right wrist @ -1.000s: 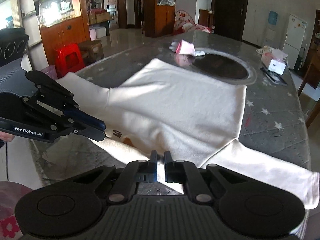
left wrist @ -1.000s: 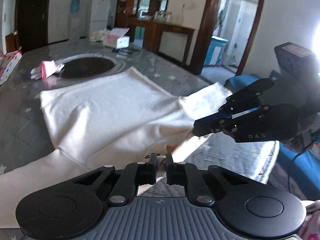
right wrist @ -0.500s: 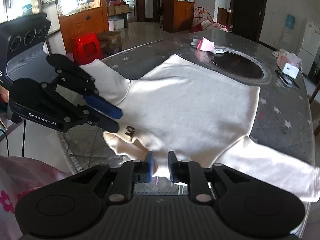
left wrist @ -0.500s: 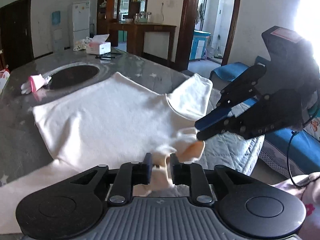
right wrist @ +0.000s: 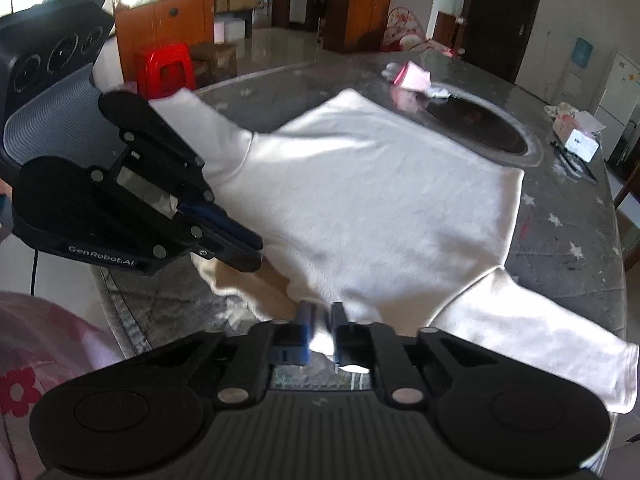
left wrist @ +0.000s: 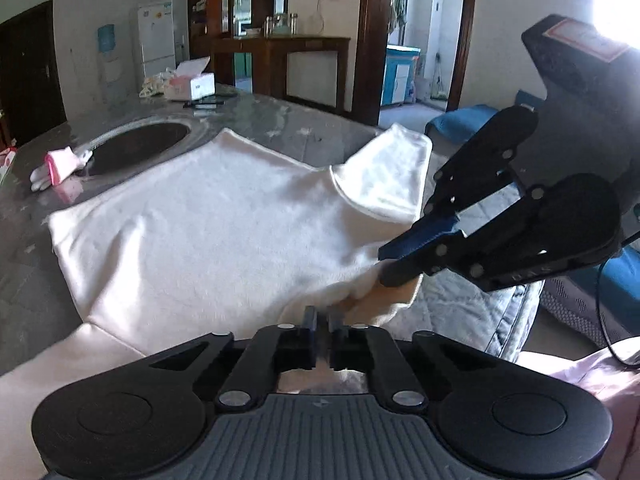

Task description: Fold clothes

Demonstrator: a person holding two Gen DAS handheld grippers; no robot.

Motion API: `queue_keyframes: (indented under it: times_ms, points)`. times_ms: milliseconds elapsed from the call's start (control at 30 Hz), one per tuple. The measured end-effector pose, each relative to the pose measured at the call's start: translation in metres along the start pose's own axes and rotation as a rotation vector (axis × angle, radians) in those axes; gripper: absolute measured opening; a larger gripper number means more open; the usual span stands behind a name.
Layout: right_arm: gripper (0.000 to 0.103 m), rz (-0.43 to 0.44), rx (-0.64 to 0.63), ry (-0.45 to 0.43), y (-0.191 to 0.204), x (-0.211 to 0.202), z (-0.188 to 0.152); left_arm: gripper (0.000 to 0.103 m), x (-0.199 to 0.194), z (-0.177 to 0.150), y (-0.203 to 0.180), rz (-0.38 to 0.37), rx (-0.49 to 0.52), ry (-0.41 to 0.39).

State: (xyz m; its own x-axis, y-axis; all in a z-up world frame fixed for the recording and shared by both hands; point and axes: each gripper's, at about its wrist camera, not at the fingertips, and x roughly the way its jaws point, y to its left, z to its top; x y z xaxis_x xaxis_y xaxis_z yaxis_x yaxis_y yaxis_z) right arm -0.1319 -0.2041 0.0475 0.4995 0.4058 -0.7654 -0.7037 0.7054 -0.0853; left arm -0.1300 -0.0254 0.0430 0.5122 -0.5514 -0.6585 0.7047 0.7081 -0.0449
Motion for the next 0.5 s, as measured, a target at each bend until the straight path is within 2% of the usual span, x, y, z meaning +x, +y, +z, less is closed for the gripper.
queue_keyframes:
  times_ms: [167, 333, 433, 500]
  points:
    - [0.002, 0.006, -0.023, -0.014, 0.004, -0.014, -0.001, 0.000, -0.014, 0.000, -0.005, -0.073, -0.003, -0.042]
    - [0.002, 0.025, -0.029, 0.017, 0.008, -0.012, -0.010, 0.001, -0.010, -0.004, -0.006, -0.053, -0.003, -0.012]
    - [0.005, 0.027, -0.022, 0.003, 0.005, -0.014, -0.006, 0.012, -0.011, -0.001, -0.003, -0.029, -0.012, -0.024]
    - [0.010, 0.020, -0.031, -0.006, 0.005, -0.014, -0.004, 0.026, -0.009, 0.000, -0.006, 0.001, 0.013, -0.028]
